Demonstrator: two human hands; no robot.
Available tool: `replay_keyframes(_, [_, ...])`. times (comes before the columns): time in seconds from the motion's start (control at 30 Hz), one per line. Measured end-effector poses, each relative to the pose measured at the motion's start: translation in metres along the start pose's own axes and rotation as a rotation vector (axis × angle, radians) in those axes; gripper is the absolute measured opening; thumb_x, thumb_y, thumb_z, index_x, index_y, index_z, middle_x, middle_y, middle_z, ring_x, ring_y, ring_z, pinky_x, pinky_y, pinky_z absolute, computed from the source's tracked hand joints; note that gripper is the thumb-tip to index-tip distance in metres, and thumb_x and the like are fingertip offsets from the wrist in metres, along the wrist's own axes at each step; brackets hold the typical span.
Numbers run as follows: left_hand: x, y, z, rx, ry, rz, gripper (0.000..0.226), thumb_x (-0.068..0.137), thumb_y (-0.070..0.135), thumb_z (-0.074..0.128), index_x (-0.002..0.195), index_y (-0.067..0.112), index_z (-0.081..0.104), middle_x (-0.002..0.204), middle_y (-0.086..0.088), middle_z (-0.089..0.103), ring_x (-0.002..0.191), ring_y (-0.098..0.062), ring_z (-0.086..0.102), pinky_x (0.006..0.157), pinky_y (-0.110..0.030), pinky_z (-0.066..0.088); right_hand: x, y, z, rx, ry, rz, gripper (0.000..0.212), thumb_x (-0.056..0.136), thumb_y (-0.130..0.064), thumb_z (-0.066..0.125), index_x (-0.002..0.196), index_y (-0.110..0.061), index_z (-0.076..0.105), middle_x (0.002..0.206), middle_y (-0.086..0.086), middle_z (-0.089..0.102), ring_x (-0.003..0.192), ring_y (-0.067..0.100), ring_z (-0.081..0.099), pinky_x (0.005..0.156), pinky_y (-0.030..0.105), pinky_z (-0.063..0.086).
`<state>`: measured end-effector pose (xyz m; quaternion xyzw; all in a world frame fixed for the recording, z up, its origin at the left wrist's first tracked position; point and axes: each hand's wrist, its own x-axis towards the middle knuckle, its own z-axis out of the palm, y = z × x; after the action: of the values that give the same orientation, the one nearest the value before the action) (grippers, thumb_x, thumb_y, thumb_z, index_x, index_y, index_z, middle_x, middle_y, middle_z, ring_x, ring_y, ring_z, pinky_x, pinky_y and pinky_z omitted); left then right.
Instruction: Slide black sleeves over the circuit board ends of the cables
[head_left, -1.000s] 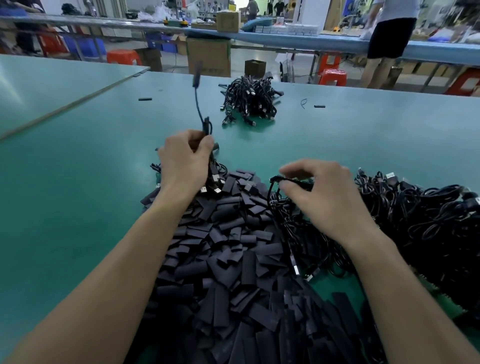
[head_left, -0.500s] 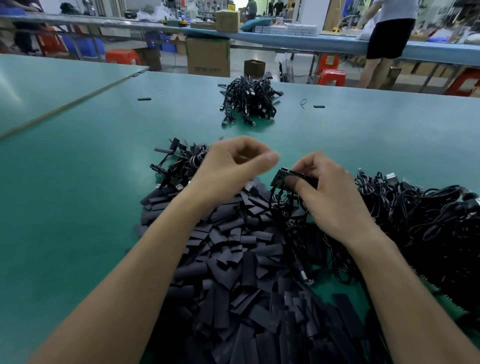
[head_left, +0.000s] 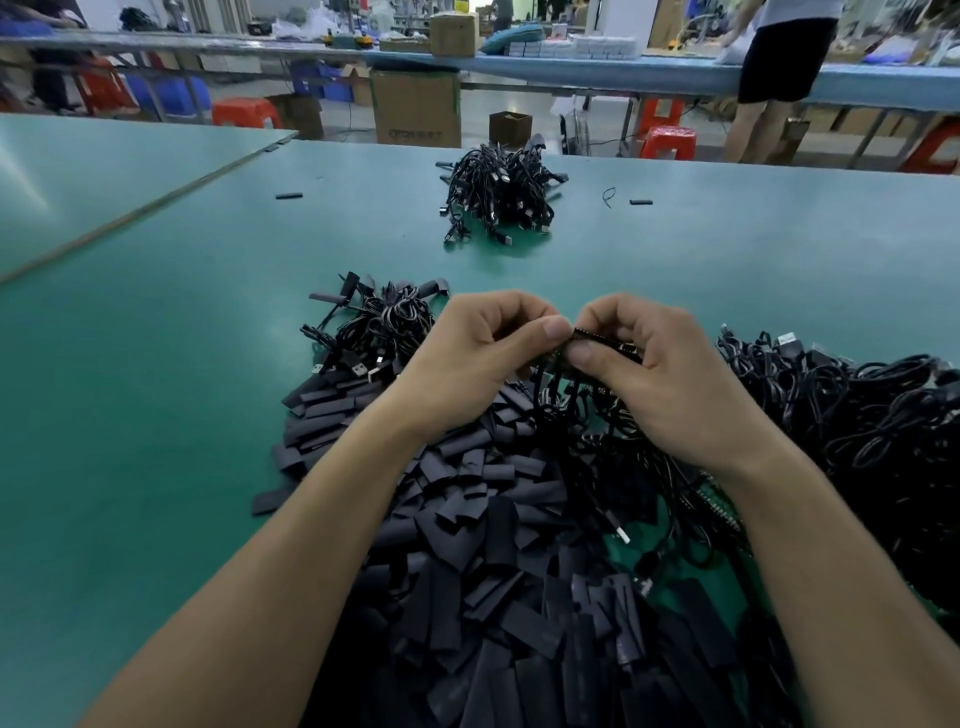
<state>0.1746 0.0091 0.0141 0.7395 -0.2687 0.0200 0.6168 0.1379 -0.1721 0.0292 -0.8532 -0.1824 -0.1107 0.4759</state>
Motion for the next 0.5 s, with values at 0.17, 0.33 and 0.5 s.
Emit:
replay_keyframes(0.17, [0.0, -0.002, 0.001, -0.172, 0.01, -0.052, 0.02, 0.092, 0.029, 0.062, 0.076, 0.025, 0.075, 0.069, -0.001, 0.056, 0.064, -0.013, 0.047, 0.063, -0.027, 0.041, 0.0, -0.005, -0.002, 0.078, -0.023, -0.054, 0.014, 0.092, -0.008, 0.069, 0.087, -0.02, 0.064, 0.078, -0.012, 0.065, 0.078, 0.001, 0.061, 0.079, 0.016, 0.048])
replay_keyframes(0.33, [0.0, 0.005, -0.005, -0.271, 0.164, -0.031, 0.019, 0.094, 0.034, 0.059, 0.081, 0.021, 0.066, 0.073, 0.006, 0.068, 0.071, -0.01, 0.065, 0.07, -0.029, 0.056, -0.001, -0.001, 0.001, -0.23, 0.301, -0.028, 0.021, 0.088, -0.025, 0.073, 0.081, -0.038, 0.058, 0.083, -0.022, 0.058, 0.091, 0.008, 0.055, 0.099, 0.05, 0.043])
replay_keyframes(0.5, [0.002, 0.025, -0.015, -0.336, 0.447, 0.156, 0.016, 0.105, 0.026, 0.047, 0.092, 0.021, 0.053, 0.064, 0.008, 0.058, 0.05, -0.006, 0.049, 0.053, -0.026, 0.049, -0.001, 0.004, -0.001, -0.464, 0.568, -0.01, 0.008, 0.085, -0.026, 0.078, 0.089, -0.025, 0.071, 0.079, -0.014, 0.039, 0.085, 0.017, 0.048, 0.081, 0.044, 0.045])
